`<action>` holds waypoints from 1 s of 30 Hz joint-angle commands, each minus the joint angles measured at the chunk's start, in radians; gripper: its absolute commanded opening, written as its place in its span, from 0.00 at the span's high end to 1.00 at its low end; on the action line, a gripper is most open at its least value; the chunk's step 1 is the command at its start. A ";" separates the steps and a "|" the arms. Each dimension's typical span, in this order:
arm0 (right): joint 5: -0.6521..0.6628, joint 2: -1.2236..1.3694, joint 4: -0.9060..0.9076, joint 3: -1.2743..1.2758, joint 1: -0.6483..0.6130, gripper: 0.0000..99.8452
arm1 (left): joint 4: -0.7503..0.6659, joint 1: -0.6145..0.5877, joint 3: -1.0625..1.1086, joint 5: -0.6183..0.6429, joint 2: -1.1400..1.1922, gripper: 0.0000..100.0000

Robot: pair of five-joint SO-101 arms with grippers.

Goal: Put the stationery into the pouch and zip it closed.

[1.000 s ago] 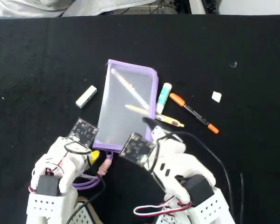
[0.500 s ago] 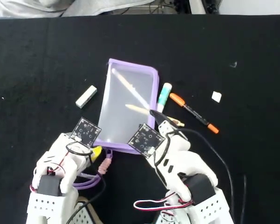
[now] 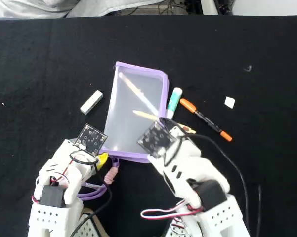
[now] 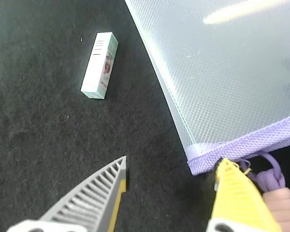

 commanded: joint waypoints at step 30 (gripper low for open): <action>-0.681 1.110 0.012 -0.568 0.181 0.83 | 0.003 -0.042 0.022 -0.002 -0.006 0.71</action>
